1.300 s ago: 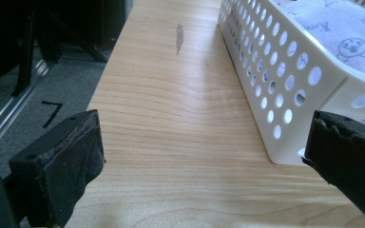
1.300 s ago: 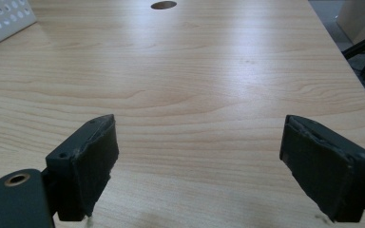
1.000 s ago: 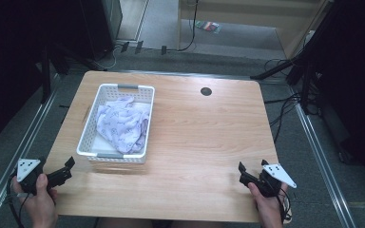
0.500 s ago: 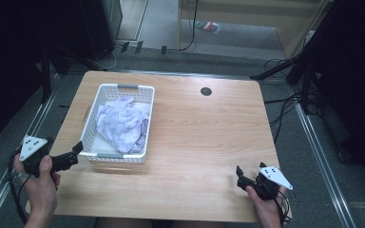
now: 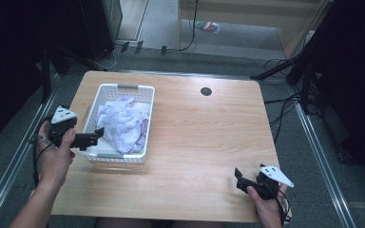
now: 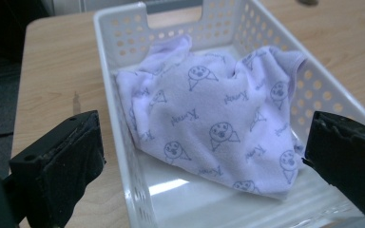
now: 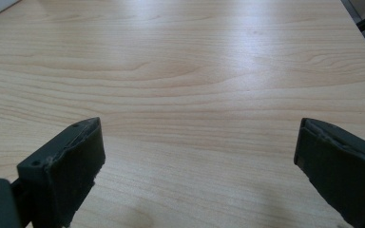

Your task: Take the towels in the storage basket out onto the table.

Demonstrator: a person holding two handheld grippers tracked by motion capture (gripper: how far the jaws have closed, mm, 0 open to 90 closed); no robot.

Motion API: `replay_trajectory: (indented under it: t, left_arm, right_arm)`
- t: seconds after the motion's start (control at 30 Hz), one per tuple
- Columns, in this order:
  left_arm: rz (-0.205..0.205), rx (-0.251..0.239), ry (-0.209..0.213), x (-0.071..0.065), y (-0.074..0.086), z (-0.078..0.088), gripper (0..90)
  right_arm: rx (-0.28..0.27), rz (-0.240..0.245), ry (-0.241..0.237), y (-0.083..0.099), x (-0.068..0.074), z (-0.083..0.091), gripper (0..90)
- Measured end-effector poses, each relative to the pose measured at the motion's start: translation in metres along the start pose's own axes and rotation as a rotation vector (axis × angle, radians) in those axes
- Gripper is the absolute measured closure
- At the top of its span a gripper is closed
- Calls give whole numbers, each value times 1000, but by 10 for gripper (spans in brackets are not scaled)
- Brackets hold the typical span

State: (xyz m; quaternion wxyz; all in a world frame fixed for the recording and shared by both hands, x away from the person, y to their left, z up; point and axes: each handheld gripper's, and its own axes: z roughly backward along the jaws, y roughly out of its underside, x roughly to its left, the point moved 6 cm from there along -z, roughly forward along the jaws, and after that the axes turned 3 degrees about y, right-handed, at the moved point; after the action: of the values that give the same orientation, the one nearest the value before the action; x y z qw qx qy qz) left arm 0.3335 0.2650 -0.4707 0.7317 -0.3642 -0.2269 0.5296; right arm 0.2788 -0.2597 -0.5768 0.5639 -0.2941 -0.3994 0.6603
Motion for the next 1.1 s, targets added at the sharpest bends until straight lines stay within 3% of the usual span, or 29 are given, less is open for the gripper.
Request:
replay_trajectory:
  t: [0.1,0.23,0.27,0.43,0.47,0.5,0.6,0.63,0.73,0.77,1.0,1.07,1.1]
  left_arm:
    - [-24,78,4,-4,-4,-14,0]
    - [-11,182,41,-10,-9,-38,0]
    - [-11,182,41,-10,-9,-38,0]
    - [33,280,80,-14,-16,-59,0]
    - [33,280,80,-14,-16,-59,0]
    - [39,320,78,-14,-19,-67,0]
    - [46,352,73,-14,-20,-75,0]
    - [44,386,82,-16,-20,-85,0]
    - [54,408,81,-17,-19,-94,0]
    - [69,420,68,-17,-18,-101,0]
    - [69,473,9,-14,-16,-118,0]
    - [66,502,-51,-12,-12,-126,0]
    - [66,502,-51,-12,-12,-126,0]
  right_arm:
    - [9,7,8,1,2,-1,25]
    - [9,-3,-1,1,1,0,21]
    - [9,-3,-1,1,1,0,21]
    - [14,8,1,1,2,-1,21]
    - [14,8,1,1,2,-1,21]
    - [15,6,-1,1,1,-1,21]
    - [19,0,-6,1,1,-1,20]
    - [22,2,-4,1,2,-2,20]
    - [23,7,2,2,2,-2,20]
    - [23,10,2,2,2,-2,20]
    - [28,16,-5,2,3,-2,20]
    - [29,20,-7,2,3,-2,20]
    - [29,20,-7,2,3,-2,20]
